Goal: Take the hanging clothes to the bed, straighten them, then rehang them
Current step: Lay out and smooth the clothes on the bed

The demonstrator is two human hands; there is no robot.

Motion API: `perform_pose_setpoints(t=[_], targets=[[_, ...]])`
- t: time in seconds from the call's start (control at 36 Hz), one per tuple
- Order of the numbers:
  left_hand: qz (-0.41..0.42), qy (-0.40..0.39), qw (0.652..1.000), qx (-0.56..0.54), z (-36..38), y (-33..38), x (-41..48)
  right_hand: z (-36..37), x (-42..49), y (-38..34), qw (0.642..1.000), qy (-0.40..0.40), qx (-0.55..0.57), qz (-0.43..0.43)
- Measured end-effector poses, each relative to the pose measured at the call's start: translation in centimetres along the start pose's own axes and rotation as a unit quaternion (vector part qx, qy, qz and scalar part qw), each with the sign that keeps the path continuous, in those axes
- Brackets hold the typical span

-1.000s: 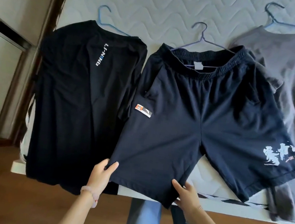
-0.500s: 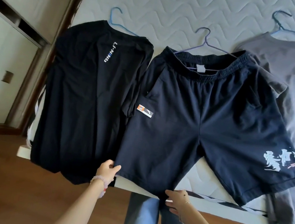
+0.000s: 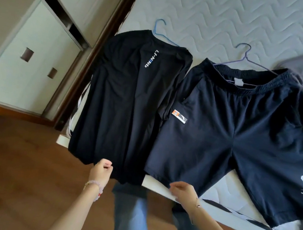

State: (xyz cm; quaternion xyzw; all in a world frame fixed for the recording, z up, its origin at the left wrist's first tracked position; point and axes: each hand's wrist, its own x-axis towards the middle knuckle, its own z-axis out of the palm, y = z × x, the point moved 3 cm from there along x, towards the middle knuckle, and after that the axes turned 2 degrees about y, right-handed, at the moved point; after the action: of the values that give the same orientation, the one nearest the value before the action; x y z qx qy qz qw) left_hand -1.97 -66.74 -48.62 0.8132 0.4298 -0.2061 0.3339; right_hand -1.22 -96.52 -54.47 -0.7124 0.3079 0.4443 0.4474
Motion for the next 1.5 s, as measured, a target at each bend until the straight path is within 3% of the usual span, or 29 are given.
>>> perform_pose_setpoints(t=[0.11,0.19,0.44,0.56,0.72,0.86,0.97,1.08,1.19,1.33,1.5], targets=[[0.005,0.056,0.998,0.024,-4.2,-1.9,4.1,4.5,0.2,-0.9,1.0,-0.013,0.003,0.02],[-0.013,0.072,0.996,0.043,-6.9,-3.7,7.7,7.9,0.4,-1.9,0.999,0.032,-0.008,0.02],[0.002,-0.047,0.993,0.104,-10.6,-7.2,16.5,14.5,0.8,-1.6,0.974,0.195,0.092,0.062],[-0.015,-0.086,0.993,0.08,-10.7,-7.7,17.9,16.5,1.1,-1.3,0.973,0.197,0.096,0.074],[0.01,-0.158,0.978,0.137,-10.2,-8.6,17.8,19.0,-0.2,-2.3,0.979,0.185,0.045,0.066],[0.017,-0.136,0.99,0.022,-13.1,-9.1,16.7,19.0,-4.0,-4.5,0.979,0.178,0.1,0.001],[0.018,-0.075,0.994,-0.081,-17.7,-9.7,16.2,16.9,-7.6,-5.0,0.956,0.227,0.178,-0.057],[0.014,0.01,0.995,-0.099,-21.4,-10.9,17.2,13.8,-9.1,-3.0,0.925,0.325,0.184,-0.069],[0.006,0.03,0.998,-0.052,-23.5,-12.6,18.5,10.7,-9.9,-0.7,0.909,0.388,0.144,-0.041],[0.043,-0.044,0.993,0.097,-22.1,-14.6,18.4,8.2,-8.8,2.5,0.913,0.393,0.105,0.016],[0.025,-0.074,0.98,0.183,-18.4,-16.5,17.6,7.3,-6.2,3.5,0.924,0.37,0.048,0.078]])
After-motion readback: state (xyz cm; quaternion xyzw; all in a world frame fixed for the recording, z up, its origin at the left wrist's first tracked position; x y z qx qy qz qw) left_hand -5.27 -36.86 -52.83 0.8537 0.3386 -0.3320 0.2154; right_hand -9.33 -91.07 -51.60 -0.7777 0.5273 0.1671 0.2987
